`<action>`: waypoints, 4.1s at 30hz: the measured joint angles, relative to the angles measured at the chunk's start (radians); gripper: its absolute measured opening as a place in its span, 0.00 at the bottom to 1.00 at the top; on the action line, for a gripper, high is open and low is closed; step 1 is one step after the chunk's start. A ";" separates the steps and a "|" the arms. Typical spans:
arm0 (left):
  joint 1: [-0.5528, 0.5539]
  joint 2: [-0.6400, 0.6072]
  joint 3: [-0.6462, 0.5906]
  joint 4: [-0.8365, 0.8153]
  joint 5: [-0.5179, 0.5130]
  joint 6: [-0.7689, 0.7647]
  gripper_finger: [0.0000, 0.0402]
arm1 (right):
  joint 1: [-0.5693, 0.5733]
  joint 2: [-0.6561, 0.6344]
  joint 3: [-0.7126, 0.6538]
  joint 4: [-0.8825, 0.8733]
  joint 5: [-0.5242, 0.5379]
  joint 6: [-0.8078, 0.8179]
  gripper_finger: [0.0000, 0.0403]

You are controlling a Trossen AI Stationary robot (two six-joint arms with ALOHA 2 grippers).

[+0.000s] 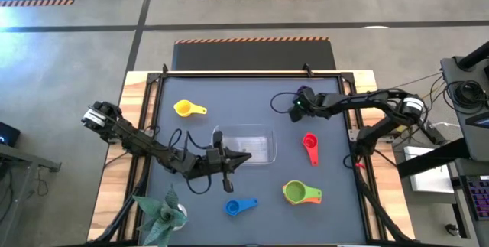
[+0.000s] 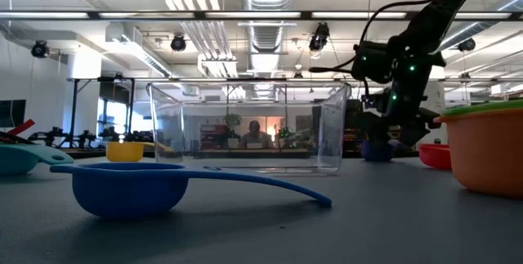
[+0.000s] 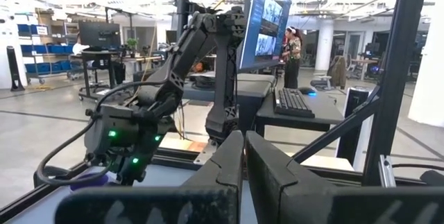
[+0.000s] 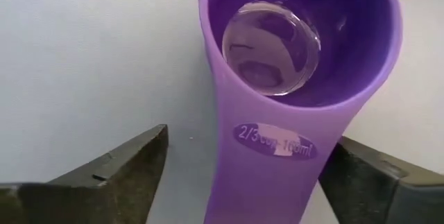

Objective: Nest measuring cups in basket
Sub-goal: Stack the purple measuring cup on top of the green measuring cup, then stack the yellow measuring cup on top of the purple measuring cup

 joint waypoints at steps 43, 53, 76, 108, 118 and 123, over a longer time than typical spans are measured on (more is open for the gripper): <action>0.015 0.000 0.000 -0.016 0.000 0.000 0.00 | 1.049 -0.687 0.000 -0.275 -0.022 0.225 0.29; 0.016 0.000 0.000 -0.026 0.000 -0.026 0.00 | 1.561 -0.460 0.027 -0.162 0.356 0.321 0.29; -0.056 -0.079 0.000 -0.205 -0.131 -0.030 0.00 | 1.560 0.013 0.334 -0.474 0.261 0.463 0.30; -0.037 -0.079 0.000 -0.306 -0.202 -0.104 0.00 | 1.474 -0.105 0.308 -0.482 0.361 0.340 0.45; -0.033 -0.087 0.000 -0.398 -0.332 -0.184 0.00 | 1.434 -0.144 0.308 -0.484 0.419 0.225 0.45; 0.012 -0.190 0.059 -0.763 -0.337 -0.289 0.03 | 1.432 -0.188 0.307 -0.528 0.425 0.214 0.44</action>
